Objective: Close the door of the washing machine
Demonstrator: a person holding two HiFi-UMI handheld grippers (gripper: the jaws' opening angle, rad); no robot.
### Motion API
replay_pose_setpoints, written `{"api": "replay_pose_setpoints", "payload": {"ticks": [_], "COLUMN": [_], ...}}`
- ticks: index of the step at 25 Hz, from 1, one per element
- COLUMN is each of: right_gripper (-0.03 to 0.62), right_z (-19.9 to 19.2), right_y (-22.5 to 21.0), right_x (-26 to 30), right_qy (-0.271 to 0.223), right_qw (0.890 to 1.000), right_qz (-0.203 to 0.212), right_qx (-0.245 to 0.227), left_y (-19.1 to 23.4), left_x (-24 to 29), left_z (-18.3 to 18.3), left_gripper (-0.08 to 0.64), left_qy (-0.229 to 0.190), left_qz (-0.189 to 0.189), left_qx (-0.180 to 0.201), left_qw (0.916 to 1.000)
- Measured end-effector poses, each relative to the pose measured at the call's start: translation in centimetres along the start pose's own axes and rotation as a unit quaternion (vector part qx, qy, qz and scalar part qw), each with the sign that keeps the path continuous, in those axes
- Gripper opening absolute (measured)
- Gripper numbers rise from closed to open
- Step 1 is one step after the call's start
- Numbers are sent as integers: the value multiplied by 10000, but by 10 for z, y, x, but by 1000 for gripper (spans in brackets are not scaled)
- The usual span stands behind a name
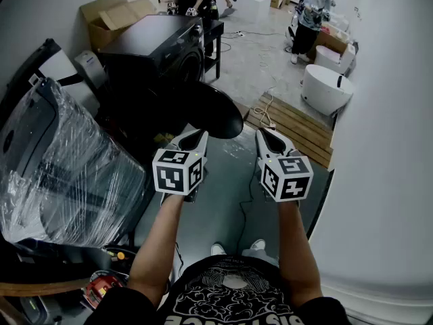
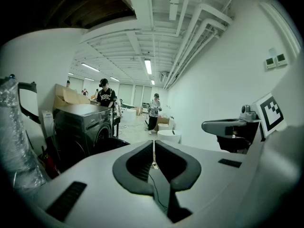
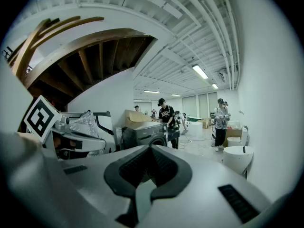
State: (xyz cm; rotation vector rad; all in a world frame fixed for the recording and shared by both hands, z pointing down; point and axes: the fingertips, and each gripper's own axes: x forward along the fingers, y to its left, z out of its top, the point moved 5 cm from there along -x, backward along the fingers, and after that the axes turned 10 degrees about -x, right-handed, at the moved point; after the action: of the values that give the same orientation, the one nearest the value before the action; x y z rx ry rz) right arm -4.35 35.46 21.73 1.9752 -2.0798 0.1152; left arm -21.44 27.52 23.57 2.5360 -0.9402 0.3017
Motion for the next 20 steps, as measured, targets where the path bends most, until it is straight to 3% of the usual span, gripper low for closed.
{"api": "replay_pose_setpoints", "payload": {"ticks": [9,20], "right_gripper": [23,25], "right_z": [-8,-25], "right_y": [8,-22], "right_x": [-1,19], "right_qy": [146,191], "right_qw": [9999,9997], "right_qz": [-28,169], "right_qx": [-2,-59], "left_y": [2,-2], "left_x": [1,39], "left_z": [-12,-13], "left_gripper": [37,37], "left_qy": [106,207], "left_qz": [-15,150], "left_qx": [-56,-54], "left_qw": [9999,9997]}}
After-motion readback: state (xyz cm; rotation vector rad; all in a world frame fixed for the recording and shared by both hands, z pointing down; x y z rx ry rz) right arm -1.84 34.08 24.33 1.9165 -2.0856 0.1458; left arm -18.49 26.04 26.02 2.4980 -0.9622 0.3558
